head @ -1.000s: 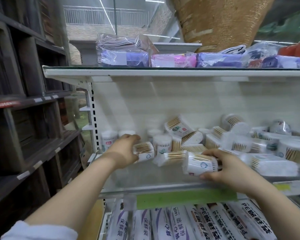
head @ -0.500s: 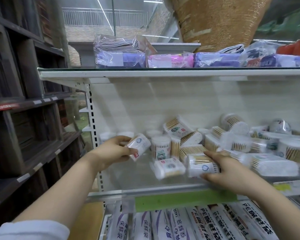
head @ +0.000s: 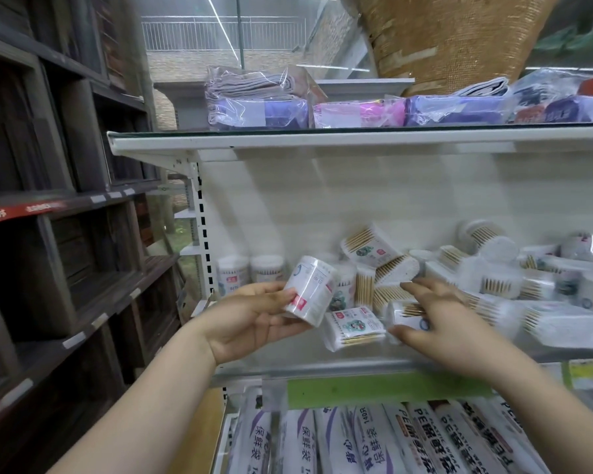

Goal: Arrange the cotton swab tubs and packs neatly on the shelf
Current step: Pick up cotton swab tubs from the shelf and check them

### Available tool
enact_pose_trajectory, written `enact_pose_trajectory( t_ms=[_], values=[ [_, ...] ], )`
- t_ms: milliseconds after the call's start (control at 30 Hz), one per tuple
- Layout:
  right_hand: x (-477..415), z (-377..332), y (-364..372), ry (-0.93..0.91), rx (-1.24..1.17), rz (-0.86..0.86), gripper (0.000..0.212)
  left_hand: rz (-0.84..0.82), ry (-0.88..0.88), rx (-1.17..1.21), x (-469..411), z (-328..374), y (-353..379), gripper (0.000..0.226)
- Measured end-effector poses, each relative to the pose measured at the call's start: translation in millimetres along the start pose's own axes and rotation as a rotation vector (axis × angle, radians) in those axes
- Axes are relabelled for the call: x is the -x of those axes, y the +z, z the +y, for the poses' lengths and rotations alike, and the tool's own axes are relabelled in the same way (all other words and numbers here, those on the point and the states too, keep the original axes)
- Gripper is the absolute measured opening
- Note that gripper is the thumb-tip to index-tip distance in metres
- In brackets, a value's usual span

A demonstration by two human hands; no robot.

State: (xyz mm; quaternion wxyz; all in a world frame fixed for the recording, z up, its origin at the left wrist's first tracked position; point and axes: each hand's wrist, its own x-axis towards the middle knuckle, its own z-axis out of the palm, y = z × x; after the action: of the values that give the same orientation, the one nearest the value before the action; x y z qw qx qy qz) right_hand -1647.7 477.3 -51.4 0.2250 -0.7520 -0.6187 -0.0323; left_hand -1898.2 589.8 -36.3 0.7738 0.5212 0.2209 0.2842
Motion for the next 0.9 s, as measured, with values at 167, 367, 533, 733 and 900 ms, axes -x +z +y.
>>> enact_pose_trajectory(
  t_ms=[167,367,533,733,900],
  values=[
    [-2.9,-11.1,1.4,-0.154,-0.053,0.331,0.071,0.061,-0.035,0.014,5.2,-7.3,-2.6,0.046],
    [-3.8,-43.9,-4.2,-0.457,-0.179,0.261,0.072,0.177,0.081,-0.346,7.5,-11.1,7.5,0.062],
    [3.1,-58.1,12.6,-0.557,-0.142,0.076,0.069,0.246,0.191,-0.684,12.7,-19.1,14.9,0.068],
    [5.8,-66.4,22.4,-0.364,-0.374,0.122,0.059,0.31,0.333,-0.556,15.0,-24.6,17.7,0.063],
    [3.7,-72.0,20.7,-0.081,-1.123,-0.022,0.053,0.195,0.39,-0.192,14.1,-24.1,9.6,0.071]
  ],
)
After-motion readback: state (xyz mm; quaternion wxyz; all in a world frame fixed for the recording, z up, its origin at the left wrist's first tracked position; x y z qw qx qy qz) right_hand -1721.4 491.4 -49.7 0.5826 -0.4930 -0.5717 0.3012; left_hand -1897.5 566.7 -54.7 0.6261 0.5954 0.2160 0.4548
